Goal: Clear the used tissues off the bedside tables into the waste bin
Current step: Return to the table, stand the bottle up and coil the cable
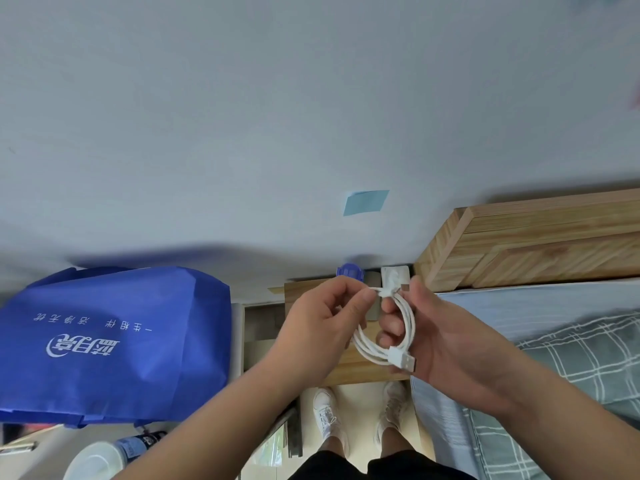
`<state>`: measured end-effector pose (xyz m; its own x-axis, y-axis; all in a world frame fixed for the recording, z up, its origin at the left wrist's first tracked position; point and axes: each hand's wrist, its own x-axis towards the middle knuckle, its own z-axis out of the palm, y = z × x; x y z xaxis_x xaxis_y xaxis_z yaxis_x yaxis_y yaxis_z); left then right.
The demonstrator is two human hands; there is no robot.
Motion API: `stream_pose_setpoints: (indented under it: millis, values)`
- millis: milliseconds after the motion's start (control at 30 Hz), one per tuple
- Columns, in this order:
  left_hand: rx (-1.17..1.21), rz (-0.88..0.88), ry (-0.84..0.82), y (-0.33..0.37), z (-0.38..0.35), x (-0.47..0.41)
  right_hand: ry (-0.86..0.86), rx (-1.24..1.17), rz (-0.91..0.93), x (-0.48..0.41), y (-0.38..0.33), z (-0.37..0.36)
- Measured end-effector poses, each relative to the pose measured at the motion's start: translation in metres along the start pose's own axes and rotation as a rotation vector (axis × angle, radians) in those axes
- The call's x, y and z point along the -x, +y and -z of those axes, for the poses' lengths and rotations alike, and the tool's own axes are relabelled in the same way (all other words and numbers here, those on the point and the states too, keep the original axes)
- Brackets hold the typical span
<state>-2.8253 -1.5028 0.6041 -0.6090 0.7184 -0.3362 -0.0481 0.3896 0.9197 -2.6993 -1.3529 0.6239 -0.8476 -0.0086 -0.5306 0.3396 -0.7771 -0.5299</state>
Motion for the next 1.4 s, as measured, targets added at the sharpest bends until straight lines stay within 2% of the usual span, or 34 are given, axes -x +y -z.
stream_pose_setpoints:
  millis: [67,133,233,333,467,533,633,733,867,1067,1400]
  values:
    - [-0.007,0.021,-0.031,0.001,0.004,-0.001,0.06,0.162,0.054,-0.001,0.003,-0.001]
    - [0.023,0.062,-0.047,-0.001,0.006,0.0,0.239,0.38,0.133,-0.004,0.006,-0.001]
    - [0.123,0.125,-0.133,-0.005,0.007,0.004,0.414,0.49,0.263,-0.007,0.01,0.004]
    - [0.236,0.17,-0.176,-0.008,0.01,0.004,0.383,0.478,0.217,-0.01,0.012,0.008]
    - [-0.017,0.061,-0.11,-0.018,0.012,0.003,0.284,0.471,0.107,-0.013,0.014,0.015]
    - [-0.046,0.014,-0.071,-0.021,0.009,0.004,0.247,0.416,0.079,-0.015,0.018,0.019]
    - [0.121,0.055,0.053,-0.028,0.005,0.001,0.215,0.192,0.006,-0.018,0.025,0.032]
    - [0.252,0.146,0.125,-0.038,0.002,-0.002,0.221,0.148,-0.032,-0.022,0.034,0.046]
    - [0.356,0.305,0.122,-0.064,-0.005,-0.002,0.269,0.158,-0.011,-0.035,0.057,0.065]
    - [0.401,0.441,0.071,-0.13,-0.024,-0.027,0.506,0.199,-0.023,-0.09,0.108,0.115]
    - [0.314,0.692,0.281,-0.34,-0.072,-0.111,0.729,0.062,-0.259,-0.236,0.229,0.242]
